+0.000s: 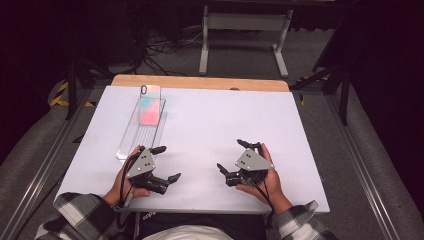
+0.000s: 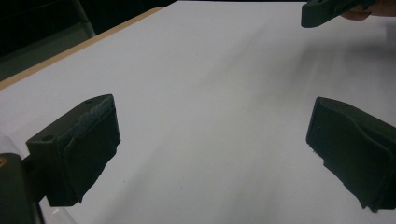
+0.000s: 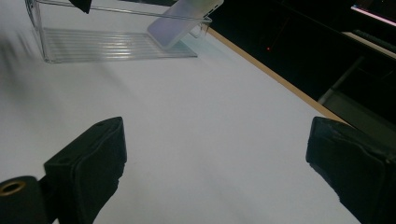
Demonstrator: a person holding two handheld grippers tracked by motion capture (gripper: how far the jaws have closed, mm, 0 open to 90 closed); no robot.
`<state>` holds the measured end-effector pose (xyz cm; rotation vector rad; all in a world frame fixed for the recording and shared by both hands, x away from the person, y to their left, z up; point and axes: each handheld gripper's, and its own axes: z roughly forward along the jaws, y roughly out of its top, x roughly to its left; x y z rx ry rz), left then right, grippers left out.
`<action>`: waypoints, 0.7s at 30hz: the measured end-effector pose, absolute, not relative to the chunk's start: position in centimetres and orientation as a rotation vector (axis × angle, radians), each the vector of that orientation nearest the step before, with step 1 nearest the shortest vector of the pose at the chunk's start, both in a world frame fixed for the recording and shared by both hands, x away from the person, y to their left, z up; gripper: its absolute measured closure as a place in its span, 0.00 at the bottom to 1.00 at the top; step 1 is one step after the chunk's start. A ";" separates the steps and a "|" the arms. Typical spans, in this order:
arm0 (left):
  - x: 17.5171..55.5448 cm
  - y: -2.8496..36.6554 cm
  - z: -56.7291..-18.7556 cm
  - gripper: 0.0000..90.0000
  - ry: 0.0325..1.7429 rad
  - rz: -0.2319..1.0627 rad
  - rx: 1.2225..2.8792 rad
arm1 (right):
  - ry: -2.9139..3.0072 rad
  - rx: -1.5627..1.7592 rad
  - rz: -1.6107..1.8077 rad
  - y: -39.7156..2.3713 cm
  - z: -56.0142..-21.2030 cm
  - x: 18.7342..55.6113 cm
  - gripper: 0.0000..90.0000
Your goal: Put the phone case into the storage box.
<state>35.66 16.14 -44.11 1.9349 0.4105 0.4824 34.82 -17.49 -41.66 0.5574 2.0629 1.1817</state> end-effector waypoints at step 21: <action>35.3 16.1 -43.9 0.03 0.394 0.499 1.942 | 2.070 0.580 1.171 -17.5 -41.8 35.2 0.06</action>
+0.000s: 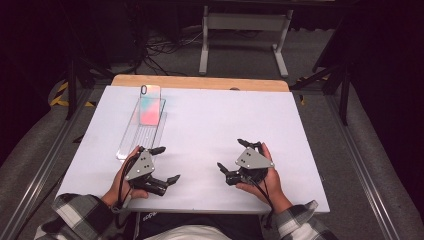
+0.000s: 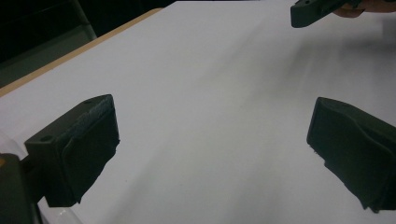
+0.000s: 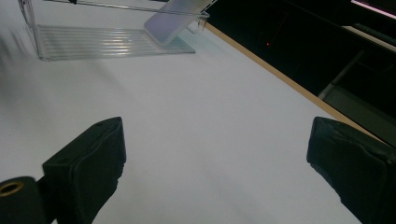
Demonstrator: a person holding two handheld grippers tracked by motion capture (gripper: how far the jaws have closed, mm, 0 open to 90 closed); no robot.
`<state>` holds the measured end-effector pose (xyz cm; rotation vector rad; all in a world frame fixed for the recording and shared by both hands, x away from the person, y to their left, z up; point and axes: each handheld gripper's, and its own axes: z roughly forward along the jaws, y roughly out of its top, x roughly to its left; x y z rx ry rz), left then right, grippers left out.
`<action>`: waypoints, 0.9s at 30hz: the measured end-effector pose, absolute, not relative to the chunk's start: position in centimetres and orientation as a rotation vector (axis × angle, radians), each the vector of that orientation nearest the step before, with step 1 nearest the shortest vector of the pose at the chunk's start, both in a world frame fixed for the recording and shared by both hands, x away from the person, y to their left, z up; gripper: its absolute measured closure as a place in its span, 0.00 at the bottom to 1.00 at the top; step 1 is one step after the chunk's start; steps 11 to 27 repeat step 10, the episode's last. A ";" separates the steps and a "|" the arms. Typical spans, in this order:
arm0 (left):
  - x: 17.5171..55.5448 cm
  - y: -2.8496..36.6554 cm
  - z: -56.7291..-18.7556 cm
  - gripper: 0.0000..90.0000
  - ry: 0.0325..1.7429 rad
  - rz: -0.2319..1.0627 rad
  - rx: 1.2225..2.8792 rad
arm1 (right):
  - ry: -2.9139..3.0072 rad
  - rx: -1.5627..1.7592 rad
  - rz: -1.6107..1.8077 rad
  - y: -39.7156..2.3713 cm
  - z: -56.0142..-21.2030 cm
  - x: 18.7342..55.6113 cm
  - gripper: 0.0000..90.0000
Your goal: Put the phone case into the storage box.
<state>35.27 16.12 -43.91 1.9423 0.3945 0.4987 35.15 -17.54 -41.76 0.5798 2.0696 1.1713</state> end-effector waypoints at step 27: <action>35.3 15.9 -44.0 0.03 0.403 0.503 1.951 | 2.082 0.576 1.175 -17.5 -41.8 35.4 0.06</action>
